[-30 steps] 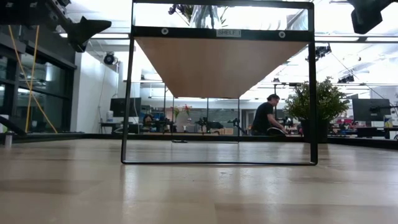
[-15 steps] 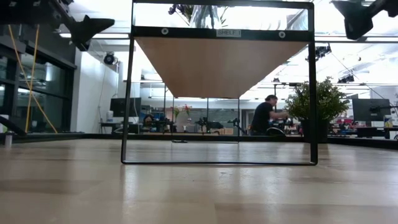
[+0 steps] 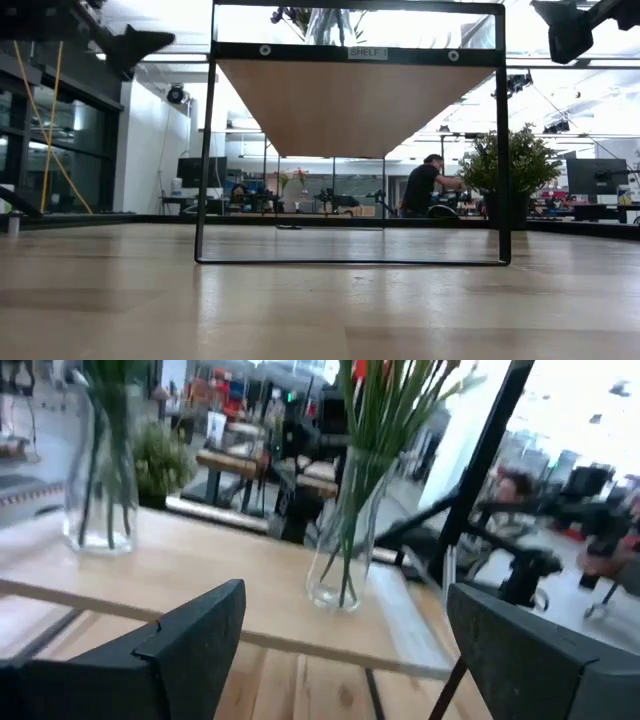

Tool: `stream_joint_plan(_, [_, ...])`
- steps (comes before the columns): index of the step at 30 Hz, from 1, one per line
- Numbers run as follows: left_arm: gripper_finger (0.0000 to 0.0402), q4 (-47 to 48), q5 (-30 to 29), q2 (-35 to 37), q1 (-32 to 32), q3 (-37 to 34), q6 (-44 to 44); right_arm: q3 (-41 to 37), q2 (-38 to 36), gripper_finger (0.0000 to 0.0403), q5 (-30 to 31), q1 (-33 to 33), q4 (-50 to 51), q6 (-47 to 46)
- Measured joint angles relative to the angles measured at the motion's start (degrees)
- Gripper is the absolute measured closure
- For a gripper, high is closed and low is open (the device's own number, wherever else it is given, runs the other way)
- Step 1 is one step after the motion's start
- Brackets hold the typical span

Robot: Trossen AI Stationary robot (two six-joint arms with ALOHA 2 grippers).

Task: Pick and place flowers into a vace then onto a shelf
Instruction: Return to Home Position

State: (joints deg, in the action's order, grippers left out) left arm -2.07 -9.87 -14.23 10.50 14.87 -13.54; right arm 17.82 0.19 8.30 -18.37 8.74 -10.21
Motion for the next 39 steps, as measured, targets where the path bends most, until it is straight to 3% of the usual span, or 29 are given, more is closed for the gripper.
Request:
stream_joint_plan(7, [0.0021, 8.09, -0.15, 7.90, 0.00, 0.04, 0.34, 0.03, 0.00, 0.0022, -5.49, 3.05, -2.68, 3.04])
stream_joint_plan(21, [0.0021, 16.01, -0.30, 13.97, 0.00, 0.06, 0.89, 1.51, -0.02, 0.0022, -8.67, 8.41, -0.57, 3.75])
stream_joint_plan(30, [0.0021, 15.18, -0.26, 13.80, 0.00, -2.47, 0.37, -5.44, -0.02, 0.0022, -10.57, 11.79, -8.69, 2.69])
stream_joint_plan(39, [0.0021, 11.71, -0.13, 13.86, 0.00, -5.28, 0.31, -5.57, -0.02, 0.0022, -13.73, 15.92, -6.44, 1.65])
